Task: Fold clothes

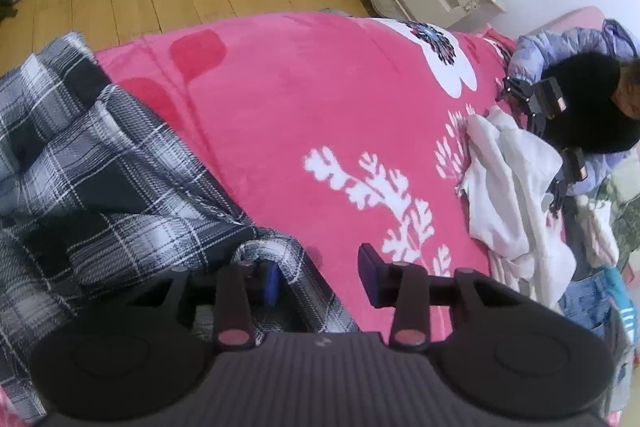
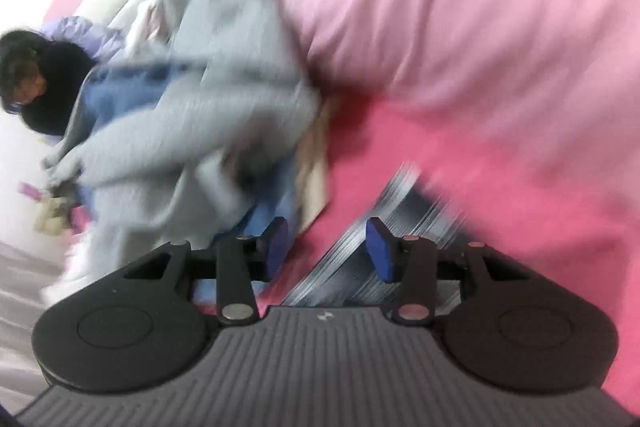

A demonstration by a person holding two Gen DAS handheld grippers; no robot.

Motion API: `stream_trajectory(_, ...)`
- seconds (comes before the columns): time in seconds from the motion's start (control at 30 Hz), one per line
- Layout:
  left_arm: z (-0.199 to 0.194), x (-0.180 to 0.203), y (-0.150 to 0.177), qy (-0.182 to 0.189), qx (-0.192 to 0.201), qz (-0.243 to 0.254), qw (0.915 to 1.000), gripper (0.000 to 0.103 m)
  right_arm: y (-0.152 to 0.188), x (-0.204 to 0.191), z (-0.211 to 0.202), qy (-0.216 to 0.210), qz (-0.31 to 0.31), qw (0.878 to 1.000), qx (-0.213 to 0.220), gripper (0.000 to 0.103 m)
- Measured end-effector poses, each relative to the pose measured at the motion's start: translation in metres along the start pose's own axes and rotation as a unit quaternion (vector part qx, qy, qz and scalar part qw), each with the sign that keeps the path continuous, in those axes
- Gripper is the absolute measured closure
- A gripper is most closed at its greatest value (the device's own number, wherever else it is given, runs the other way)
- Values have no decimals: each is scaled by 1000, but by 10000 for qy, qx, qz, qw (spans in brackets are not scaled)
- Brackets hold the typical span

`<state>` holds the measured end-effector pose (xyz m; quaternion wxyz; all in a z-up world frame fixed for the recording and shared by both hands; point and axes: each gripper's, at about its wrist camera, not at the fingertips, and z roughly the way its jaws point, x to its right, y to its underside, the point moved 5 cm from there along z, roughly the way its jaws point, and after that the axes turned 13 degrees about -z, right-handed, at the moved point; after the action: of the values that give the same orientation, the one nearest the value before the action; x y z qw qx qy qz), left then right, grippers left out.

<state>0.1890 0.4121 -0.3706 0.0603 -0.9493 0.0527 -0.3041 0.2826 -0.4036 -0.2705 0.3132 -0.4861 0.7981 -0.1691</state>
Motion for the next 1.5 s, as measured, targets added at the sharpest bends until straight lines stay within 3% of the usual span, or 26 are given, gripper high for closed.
stream_trajectory(0.07,-5,4,4,-41,87,163,9998,61,0,-5,-8,-134,-512,9985,-144,60)
stream_trajectory(0.13,-11,8,9,-97,182,395,9990,59,19,-28,-7,-264,-1732,9821,-698,60)
stream_trajectory(0.17,-15,11,12,-127,229,511,9984,58,35,-39,-8,-245,-2437,9657,-864,60)
stream_trajectory(0.27,-25,18,21,-271,400,950,9943,51,88,-64,-9,-307,-4166,9002,-1231,60)
stream_trajectory(0.33,-32,24,27,-397,518,1275,9897,51,118,-68,-8,-543,-4673,8716,-1377,60)
stream_trajectory(0.43,-49,32,41,-517,715,1788,9799,47,147,-70,4,-560,-5253,8367,-1441,62)
stream_trajectory(0.47,-55,34,47,-536,777,1961,9760,46,155,-70,7,-550,-5421,8254,-1475,69)
stream_trajectory(0.53,-67,39,64,-514,795,2276,9691,45,132,-61,10,-469,-5188,8433,-1322,92)
stream_trajectory(0.57,-73,40,75,-490,741,2475,9648,45,121,-56,12,-427,-5065,8522,-1243,97)
stream_trajectory(0.67,-84,39,109,-504,603,3012,9503,45,86,-41,16,-302,-4686,8772,-1003,99)
stream_trajectory(0.87,-79,13,162,-619,42,3058,9501,45,17,-10,23,-50,-3889,9198,-517,99)
stream_trajectory(1.07,-74,-8,184,-954,28,3358,9371,46,-15,22,64,984,-3954,9125,-353,97)
stream_trajectory(1.17,-80,-16,185,-1017,119,3344,9368,46,-19,23,57,1194,-3928,9118,-100,97)
stream_trajectory(1.27,-87,-26,181,-1102,188,3226,9399,45,-8,3,34,1180,-4378,8908,304,95)
stream_trajectory(1.4,-95,-45,175,-1147,263,2855,9511,45,30,-49,1,319,-4861,8723,418,90)
stream_trajectory(1.5,-104,-61,168,-1037,320,2480,9627,45,64,-91,-23,-374,-5216,8513,435,85)
